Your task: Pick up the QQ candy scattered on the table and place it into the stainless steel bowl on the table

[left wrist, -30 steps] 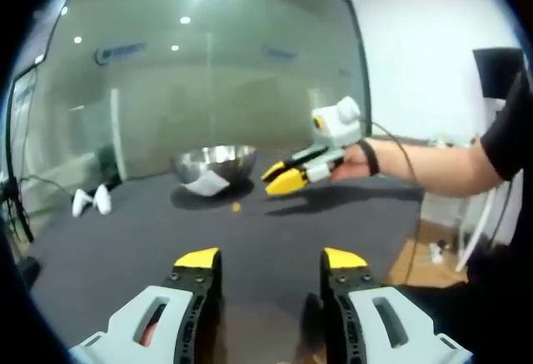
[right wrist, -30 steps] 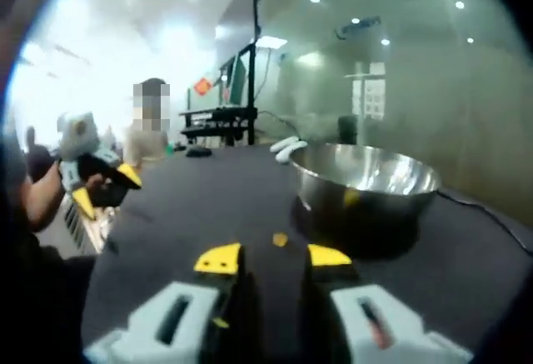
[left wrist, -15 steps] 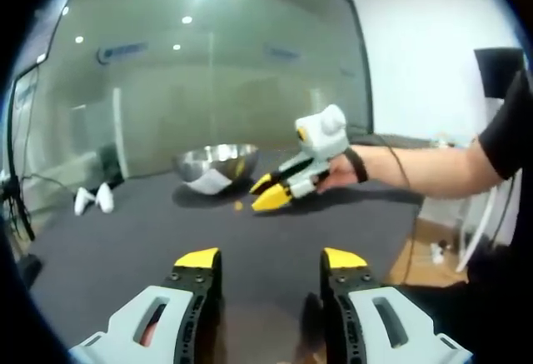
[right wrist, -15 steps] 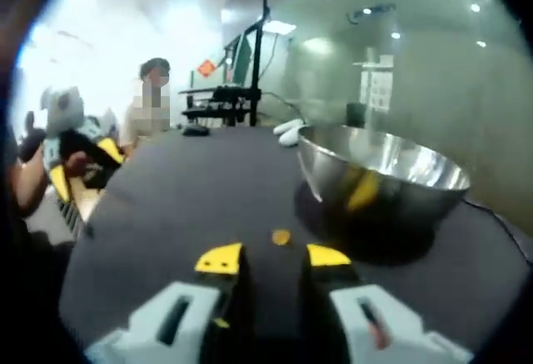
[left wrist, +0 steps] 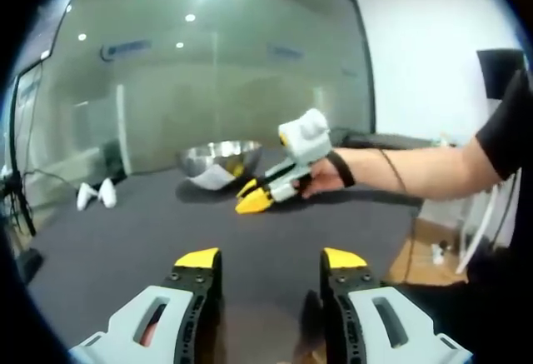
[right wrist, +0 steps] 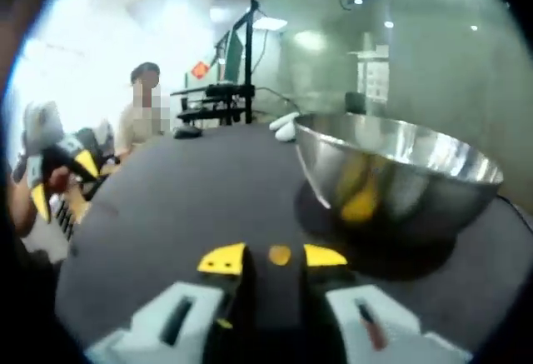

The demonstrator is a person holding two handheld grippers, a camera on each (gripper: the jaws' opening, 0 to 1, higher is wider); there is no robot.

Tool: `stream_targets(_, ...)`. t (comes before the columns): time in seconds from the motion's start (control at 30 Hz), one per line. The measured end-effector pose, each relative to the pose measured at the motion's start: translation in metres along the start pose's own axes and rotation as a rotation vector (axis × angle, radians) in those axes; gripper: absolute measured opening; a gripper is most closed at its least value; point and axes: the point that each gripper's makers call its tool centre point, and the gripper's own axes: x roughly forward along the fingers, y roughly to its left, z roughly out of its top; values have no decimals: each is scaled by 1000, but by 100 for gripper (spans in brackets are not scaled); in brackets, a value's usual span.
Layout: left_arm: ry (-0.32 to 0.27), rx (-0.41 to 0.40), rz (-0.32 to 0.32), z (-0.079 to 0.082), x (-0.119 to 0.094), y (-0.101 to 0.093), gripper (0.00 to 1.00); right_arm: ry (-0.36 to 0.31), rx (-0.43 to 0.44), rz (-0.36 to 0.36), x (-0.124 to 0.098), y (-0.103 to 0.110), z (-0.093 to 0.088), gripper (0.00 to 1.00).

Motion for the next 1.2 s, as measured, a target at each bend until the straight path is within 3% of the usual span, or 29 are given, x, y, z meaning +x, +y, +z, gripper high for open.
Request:
stream_targets(0.1,3,-2,5,-1,1,2,48,1,-5,-14,-1,-1,0,20)
stream_targets(0.17,2,-4,3,-1,1,2,48,1,0,-16,-2,0,0,10)
stream_targets(0.7,6,-3,4,-1,1,-3,48,4,-21,-19,0,-3,0,10)
stream_targets(0.87,2,-4,8,0,-1,-1,48,6,-24,-5,-5,7,1,10)
stream_targets(1.0,-2,-4,10,1,-3,-1,48,-23,-162,38,-16,22,12,10)
stream_targets(1.2,3,-7,9,-1,-3,0,48,-81,-143,70,-30,28,29,10)
